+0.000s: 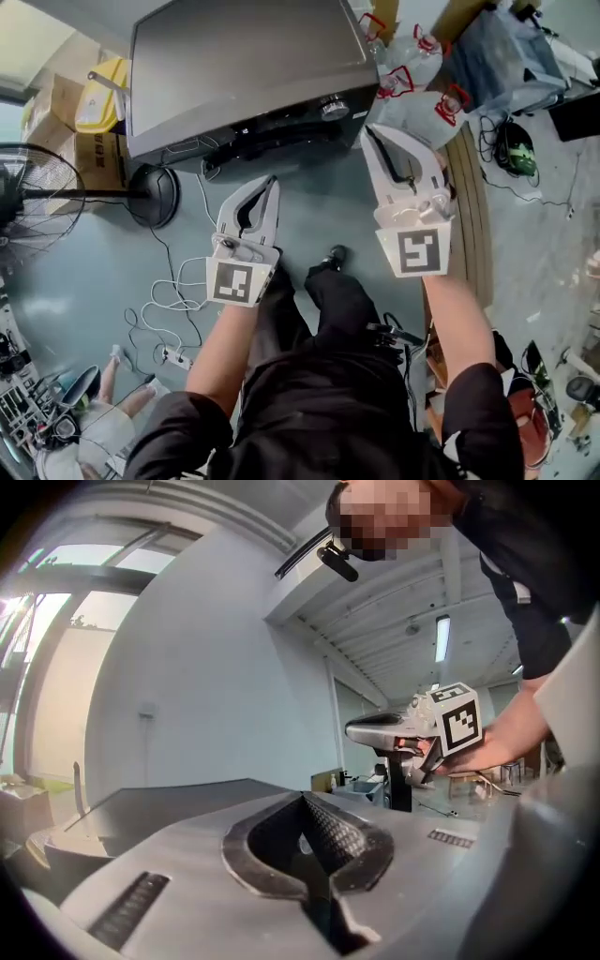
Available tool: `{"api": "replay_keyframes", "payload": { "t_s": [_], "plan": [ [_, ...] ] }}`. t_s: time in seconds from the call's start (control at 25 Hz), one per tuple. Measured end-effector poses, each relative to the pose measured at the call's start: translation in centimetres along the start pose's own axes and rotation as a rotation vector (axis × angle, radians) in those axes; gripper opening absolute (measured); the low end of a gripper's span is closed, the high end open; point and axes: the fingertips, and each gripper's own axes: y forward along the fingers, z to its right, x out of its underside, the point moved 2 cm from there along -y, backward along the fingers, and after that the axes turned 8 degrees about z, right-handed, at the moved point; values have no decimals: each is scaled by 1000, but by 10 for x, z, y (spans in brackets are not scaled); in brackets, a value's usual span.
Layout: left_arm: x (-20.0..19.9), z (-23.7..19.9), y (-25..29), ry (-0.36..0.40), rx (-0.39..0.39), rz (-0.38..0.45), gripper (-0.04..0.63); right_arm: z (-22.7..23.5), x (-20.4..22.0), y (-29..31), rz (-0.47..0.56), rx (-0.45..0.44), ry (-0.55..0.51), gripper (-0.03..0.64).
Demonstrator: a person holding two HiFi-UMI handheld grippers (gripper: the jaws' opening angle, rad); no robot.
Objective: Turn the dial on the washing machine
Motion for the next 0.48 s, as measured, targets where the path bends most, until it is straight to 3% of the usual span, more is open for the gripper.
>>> {"api": "replay_keyframes", "payload": {
  "t_s": [0.2,0.32,0.48],
  "plan": [
    [-77,-13,-26,-33,-72,138,15,16,-53,-13,24,42,197,25],
    [-103,-19,-57,-46,-65,136,15,9,-81,-28,0,87,348,23],
    [-132,-31,-103,-29,-68,154,15,5,-119,-52,74,172,530,21]
  ]
}}
